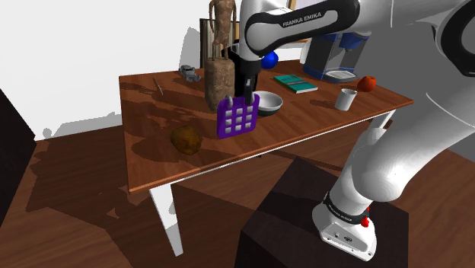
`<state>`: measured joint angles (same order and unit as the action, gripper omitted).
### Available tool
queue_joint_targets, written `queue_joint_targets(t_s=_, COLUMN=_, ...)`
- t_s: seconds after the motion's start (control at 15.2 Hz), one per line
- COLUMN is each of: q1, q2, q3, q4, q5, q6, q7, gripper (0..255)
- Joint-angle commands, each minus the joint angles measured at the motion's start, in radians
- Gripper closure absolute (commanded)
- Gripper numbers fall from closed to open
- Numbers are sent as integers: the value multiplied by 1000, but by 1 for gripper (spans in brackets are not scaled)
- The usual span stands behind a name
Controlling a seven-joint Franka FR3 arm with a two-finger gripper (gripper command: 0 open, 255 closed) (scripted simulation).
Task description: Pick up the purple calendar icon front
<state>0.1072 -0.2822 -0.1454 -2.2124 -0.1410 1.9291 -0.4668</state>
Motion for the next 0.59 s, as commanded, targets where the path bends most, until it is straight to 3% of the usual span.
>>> queue_joint_targets(t_s=0.0, q1=1, q2=-4, q3=2, q4=22, q5=1, q6=-25, q7=-1, gripper=255)
queue_joint_targets(t_s=0.53, q1=3, q2=-13, q3=6, q4=120, q5=5, q6=-133, q7=-10, gripper=255)
